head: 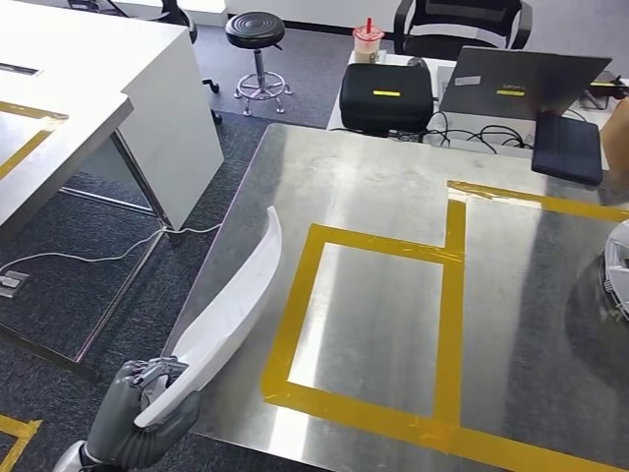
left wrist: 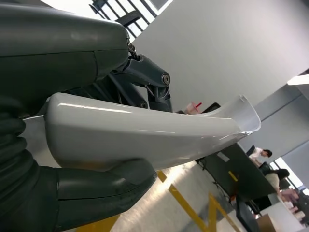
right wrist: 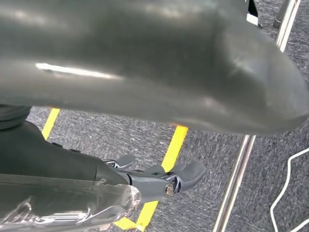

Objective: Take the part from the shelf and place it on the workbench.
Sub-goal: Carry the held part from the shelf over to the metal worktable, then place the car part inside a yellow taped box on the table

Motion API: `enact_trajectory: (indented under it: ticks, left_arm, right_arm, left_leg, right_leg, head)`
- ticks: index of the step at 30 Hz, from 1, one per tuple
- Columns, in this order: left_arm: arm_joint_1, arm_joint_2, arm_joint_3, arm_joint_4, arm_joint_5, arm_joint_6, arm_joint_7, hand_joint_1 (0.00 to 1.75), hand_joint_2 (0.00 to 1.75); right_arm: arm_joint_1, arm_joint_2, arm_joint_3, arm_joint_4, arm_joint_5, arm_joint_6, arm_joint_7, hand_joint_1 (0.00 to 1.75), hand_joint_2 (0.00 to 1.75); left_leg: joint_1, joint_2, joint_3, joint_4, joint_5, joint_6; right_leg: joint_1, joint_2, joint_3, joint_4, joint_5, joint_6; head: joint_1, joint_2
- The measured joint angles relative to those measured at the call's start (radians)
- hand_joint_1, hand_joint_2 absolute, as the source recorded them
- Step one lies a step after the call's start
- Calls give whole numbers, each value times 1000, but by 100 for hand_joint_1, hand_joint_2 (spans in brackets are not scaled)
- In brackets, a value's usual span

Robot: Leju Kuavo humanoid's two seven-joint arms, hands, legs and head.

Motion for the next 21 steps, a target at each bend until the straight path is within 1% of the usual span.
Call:
enact_trajectory:
  ticks: [2, 4, 9, 12, 17, 21]
  left_arm:
    - [-25, 15, -31, 11, -34, -20, 16, 169, 175]
    - [-53, 26, -59, 24, -50, -59, 7, 169, 175]
    - [-125, 36, -104, 61, 11, -189, -104, 169, 175]
    - [-144, 34, -108, 71, 47, -231, -151, 169, 175]
    - [-152, 32, -114, 81, 58, -251, -166, 169, 175]
    - [-164, 32, -115, 88, 18, -300, -157, 169, 175]
  right_arm:
    - [1, -9, 15, 8, -7, -8, -1, 0, 0]
    - [0, -21, 36, 19, -18, -19, -5, 0, 0]
    - [-10, -71, 122, 78, -81, -74, -13, 0, 0]
    - [-10, -102, 183, 104, -138, -102, -3, 0, 0]
    - [-12, -145, 260, 123, -209, -126, 29, 0, 0]
    - [-11, -186, 339, 132, -290, -176, 52, 0, 0]
  left_leg:
    - [0, 0, 0, 0, 0, 2]
    - [0, 0, 0, 0, 1, 3]
    - [0, 0, 0, 0, 0, 7]
    - [1, 0, 0, 0, 1, 8]
    - [1, 0, 0, 0, 3, 10]
    - [1, 0, 0, 0, 3, 10]
  right_leg:
    - [0, 0, 1, -2, 2, 3]
    - [-1, 0, 1, -3, 3, 4]
    - [-1, 1, 1, -4, 4, 7]
    - [0, 2, 1, -4, 5, 7]
    - [0, 1, 1, -3, 5, 7]
    - [1, 1, 1, -3, 5, 7]
  head:
    - [0, 0]
    - [0, 0]
    - [0, 0]
    - [0, 0]
    - [0, 0]
    - [0, 0]
